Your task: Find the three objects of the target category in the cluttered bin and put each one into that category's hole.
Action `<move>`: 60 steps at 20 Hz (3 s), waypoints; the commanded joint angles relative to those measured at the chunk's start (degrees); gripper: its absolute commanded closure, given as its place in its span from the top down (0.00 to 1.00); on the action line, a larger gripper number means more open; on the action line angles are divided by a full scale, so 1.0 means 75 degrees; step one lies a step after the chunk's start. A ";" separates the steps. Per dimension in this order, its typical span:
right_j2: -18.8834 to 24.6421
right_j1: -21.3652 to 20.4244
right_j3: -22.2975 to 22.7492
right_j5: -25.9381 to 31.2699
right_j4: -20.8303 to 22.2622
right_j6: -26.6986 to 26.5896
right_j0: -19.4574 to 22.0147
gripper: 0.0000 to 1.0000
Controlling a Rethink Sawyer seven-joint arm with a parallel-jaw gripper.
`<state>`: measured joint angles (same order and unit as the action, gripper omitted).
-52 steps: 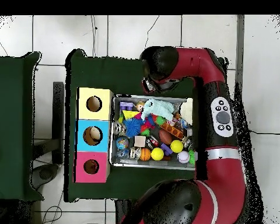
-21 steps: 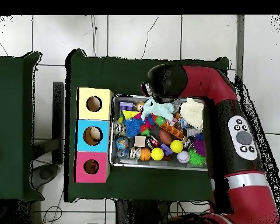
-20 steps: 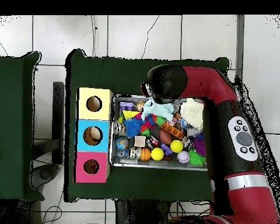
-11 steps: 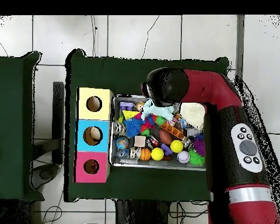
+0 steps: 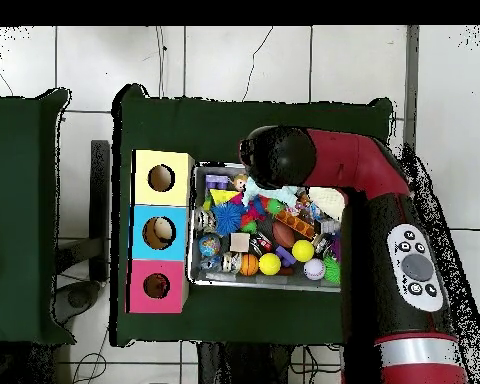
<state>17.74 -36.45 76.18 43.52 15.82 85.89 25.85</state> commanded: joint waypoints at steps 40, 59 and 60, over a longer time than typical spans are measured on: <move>-0.1130 0.1164 0.1288 -0.1973 -0.1407 0.2431 -0.1004 0.00; -0.1286 0.1947 0.0759 -0.2421 -0.1530 0.1912 -0.0830 0.00; -0.1288 0.1973 0.0741 -0.2448 -0.1531 0.1894 -0.0833 0.00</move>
<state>8.10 -25.92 80.28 27.76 5.63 89.61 17.90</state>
